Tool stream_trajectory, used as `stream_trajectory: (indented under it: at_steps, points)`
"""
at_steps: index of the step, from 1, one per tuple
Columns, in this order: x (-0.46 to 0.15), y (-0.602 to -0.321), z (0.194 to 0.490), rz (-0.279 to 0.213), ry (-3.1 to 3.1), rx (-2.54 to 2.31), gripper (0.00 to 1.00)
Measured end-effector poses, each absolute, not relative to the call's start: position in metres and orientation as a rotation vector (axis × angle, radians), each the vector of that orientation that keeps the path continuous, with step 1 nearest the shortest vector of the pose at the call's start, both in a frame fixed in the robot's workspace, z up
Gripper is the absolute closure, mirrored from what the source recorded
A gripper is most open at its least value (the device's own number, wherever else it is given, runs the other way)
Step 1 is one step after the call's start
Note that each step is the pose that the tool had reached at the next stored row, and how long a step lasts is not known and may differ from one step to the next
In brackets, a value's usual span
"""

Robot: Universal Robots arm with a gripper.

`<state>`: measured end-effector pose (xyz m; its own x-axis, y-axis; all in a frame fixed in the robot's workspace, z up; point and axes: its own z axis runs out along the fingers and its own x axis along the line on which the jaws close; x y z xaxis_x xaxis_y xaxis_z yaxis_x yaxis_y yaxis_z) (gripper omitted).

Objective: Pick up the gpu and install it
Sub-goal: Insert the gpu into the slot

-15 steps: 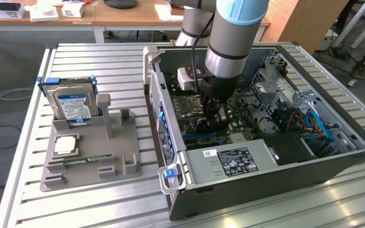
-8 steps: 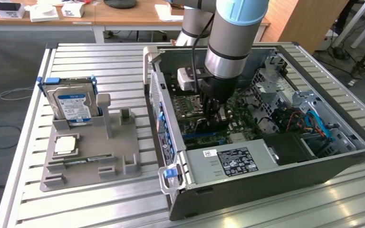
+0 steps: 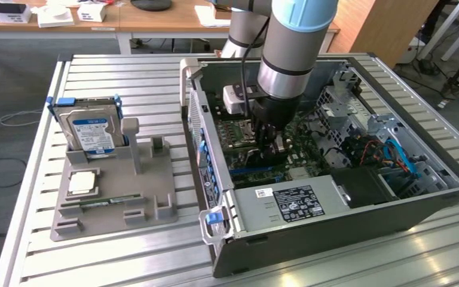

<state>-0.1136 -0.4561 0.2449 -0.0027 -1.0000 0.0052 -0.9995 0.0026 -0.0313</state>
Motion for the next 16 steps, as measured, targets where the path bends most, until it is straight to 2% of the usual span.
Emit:
stream_trajectory:
  at_steps: [1, 2, 4, 5, 16]
  points:
    - [-0.1136, -0.4561, 0.2449, -0.040, 2.211, -2.205, 0.71]
    - [-0.1136, -0.4561, 0.2449, -0.040, 2.211, -2.205, 0.66]
    - [-0.1136, -0.4562, 0.2449, -0.040, 2.211, -2.205, 0.66]
    - [-0.1136, -0.4561, 0.2449, -0.040, 2.211, -2.205, 0.59]
    - [-0.1136, -0.4562, 0.2506, -0.040, 2.211, -2.205, 0.59]
